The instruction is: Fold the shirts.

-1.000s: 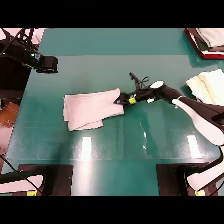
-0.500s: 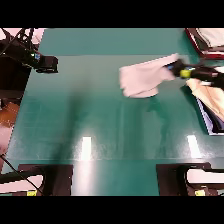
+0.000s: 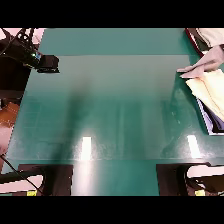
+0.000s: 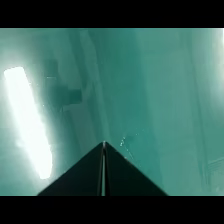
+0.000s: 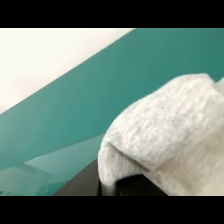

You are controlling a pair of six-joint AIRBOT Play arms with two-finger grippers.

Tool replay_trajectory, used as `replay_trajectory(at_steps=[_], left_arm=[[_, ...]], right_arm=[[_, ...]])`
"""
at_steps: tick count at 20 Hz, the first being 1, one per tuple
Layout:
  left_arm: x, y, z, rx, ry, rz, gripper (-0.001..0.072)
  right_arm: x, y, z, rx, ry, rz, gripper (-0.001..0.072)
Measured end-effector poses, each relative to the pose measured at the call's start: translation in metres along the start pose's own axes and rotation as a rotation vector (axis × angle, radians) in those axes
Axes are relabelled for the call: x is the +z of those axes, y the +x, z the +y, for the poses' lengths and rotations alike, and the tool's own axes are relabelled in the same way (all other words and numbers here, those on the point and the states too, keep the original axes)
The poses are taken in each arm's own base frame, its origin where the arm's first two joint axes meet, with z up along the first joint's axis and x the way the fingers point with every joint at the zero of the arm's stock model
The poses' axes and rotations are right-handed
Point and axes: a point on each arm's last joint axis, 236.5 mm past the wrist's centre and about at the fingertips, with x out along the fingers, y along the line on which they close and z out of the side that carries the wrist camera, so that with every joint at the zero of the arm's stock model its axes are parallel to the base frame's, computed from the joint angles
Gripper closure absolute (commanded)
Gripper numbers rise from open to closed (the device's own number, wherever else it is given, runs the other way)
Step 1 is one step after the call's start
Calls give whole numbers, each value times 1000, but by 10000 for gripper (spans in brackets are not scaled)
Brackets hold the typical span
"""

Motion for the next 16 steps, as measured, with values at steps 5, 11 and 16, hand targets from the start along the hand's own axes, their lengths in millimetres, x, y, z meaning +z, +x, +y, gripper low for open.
replay_trajectory(at_steps=[5,11,16], left_arm=[[0,0,-1,-6,-2,0,685],[0,0,-2,-7,-2,1,685],[-2,0,-2,-8,-1,8,685]], right_arm=[[49,-17,30,37,-106,-61,695],[62,-49,33,-106,-191,15,695],[59,-94,6,-339,-218,89,693]])
